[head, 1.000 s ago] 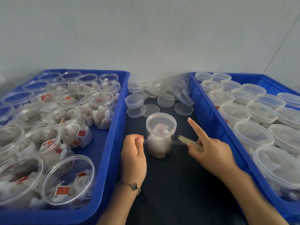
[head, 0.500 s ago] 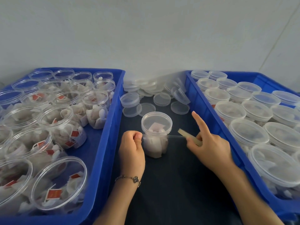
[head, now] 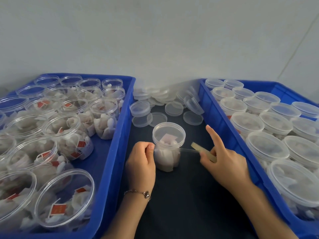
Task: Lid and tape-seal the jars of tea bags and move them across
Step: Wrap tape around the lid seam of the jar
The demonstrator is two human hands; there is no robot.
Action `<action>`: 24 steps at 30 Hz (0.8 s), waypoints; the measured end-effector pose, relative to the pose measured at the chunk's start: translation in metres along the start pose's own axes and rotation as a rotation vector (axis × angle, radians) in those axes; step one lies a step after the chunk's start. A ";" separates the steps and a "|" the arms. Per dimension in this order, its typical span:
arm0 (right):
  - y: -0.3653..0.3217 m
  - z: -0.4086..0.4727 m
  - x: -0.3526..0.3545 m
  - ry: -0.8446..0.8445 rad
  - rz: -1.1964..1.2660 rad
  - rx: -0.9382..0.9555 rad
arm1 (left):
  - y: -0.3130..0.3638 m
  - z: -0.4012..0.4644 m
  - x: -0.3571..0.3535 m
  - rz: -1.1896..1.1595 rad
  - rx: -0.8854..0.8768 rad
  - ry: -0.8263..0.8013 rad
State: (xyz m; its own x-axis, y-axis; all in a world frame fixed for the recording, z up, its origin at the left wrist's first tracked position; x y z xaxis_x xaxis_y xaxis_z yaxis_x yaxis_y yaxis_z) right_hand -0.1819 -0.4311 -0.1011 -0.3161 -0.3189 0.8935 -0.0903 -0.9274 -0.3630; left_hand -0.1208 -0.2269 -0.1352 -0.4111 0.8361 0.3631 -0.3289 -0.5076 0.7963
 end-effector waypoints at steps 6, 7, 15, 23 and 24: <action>0.000 -0.002 -0.001 -0.016 0.000 -0.003 | 0.000 0.002 -0.006 -0.084 -0.029 0.062; 0.000 -0.002 -0.001 -0.021 0.001 -0.005 | 0.000 0.003 -0.008 -0.124 -0.006 0.044; 0.000 -0.003 -0.003 -0.021 0.004 0.015 | -0.034 0.012 -0.031 -0.444 0.594 -0.130; 0.001 0.000 -0.003 -0.004 0.017 0.011 | -0.023 -0.015 -0.035 -0.442 0.374 -0.395; 0.001 0.001 -0.002 -0.003 0.004 0.008 | -0.019 -0.014 -0.041 -0.385 0.349 -0.452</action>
State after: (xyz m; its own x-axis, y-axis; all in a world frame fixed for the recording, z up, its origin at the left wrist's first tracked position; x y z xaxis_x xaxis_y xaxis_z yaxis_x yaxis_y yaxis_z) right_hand -0.1807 -0.4311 -0.1031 -0.3137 -0.3233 0.8928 -0.0813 -0.9277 -0.3645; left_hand -0.1097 -0.2539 -0.1718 0.1002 0.9866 0.1291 -0.0564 -0.1239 0.9907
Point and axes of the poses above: each hand's wrist, its own z-axis towards the middle knuckle, its own x-axis out of the back of the hand, y = z × x, the point moved 3 cm from there along z, towards the middle knuckle, and after that the axes turned 6 degrees about x, right-handed, at the moved point
